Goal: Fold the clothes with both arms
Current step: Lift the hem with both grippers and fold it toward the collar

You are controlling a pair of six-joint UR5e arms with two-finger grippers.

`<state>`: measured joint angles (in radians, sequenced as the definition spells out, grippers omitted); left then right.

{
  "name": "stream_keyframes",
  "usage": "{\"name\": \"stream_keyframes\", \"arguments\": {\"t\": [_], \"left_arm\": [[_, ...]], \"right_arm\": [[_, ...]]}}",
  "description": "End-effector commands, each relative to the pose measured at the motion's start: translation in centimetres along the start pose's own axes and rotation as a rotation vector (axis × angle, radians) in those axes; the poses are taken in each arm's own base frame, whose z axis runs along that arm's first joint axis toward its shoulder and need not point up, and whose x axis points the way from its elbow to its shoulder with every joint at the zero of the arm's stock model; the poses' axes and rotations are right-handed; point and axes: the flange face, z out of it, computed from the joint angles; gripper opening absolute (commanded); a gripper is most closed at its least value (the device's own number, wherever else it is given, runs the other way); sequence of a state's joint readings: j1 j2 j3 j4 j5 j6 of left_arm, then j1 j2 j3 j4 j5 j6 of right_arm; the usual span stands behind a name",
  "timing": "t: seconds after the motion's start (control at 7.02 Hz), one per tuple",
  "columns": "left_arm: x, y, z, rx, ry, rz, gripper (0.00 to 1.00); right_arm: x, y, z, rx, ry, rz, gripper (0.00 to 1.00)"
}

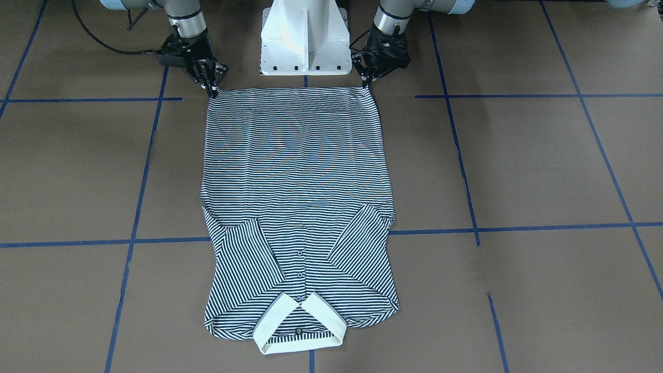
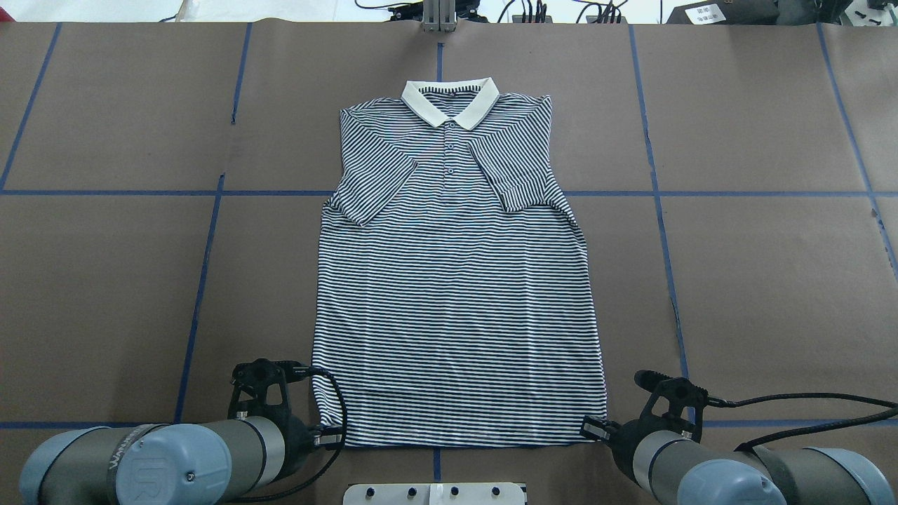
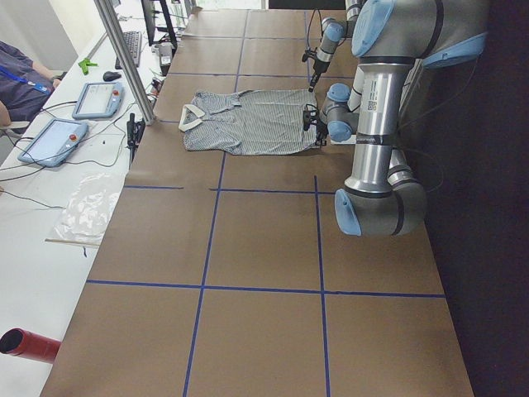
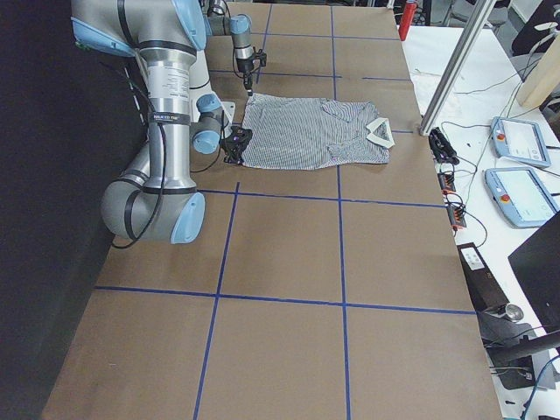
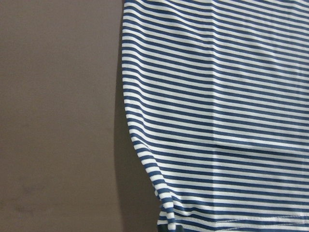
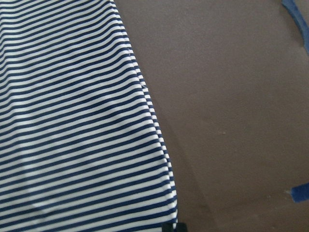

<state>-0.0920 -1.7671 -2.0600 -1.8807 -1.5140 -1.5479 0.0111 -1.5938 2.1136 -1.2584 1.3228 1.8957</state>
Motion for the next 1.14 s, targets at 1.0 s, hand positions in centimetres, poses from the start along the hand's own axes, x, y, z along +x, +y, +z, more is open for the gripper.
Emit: {"name": "stream_keyframes", "arguments": {"t": [1.0], "left_arm": [[4.3, -3.3, -21.6, -0.106, -0.003, 0.091, 0.0]], "right_arm": [[-6.5, -5.1, -22.3, -0.146, 0.026, 0.025, 0.0]]}}
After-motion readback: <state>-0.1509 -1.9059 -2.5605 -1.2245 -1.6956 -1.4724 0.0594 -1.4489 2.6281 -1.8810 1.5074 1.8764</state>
